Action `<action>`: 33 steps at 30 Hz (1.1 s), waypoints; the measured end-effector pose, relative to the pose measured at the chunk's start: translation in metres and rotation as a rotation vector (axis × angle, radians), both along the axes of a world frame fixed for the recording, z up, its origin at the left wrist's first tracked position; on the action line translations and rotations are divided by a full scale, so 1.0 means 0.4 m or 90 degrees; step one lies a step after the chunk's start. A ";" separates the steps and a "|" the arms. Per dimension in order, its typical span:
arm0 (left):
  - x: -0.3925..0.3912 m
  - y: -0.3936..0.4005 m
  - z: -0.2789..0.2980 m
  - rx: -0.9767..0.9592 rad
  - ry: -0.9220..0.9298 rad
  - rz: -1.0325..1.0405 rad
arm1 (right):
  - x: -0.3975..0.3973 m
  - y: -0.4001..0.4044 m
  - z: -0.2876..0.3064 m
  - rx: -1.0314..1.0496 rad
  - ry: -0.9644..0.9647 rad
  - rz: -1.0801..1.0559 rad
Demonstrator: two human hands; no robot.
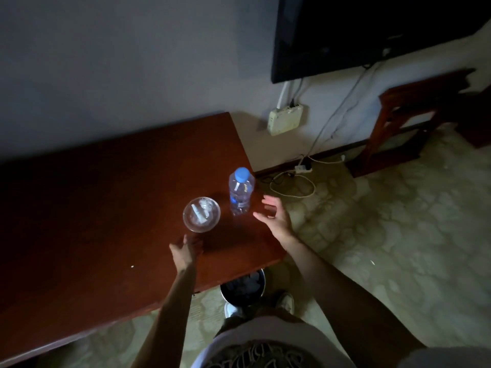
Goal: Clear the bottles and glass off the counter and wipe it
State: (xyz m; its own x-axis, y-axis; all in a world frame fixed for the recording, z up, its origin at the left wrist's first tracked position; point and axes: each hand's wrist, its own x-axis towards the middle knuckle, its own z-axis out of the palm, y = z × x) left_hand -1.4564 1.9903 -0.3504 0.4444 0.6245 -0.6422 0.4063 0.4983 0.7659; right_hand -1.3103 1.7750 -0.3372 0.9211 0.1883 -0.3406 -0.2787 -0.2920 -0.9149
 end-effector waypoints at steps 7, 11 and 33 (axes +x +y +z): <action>-0.054 -0.252 0.024 0.062 -0.037 -0.283 | -0.180 -0.325 -0.041 -0.034 0.086 -0.154; 0.010 -0.404 -0.025 -0.016 0.032 -0.512 | -0.395 -0.580 -0.127 -0.125 0.294 -0.298; 0.431 -1.281 -0.089 0.048 0.400 -0.987 | -0.470 -1.526 -0.155 0.003 0.539 -0.526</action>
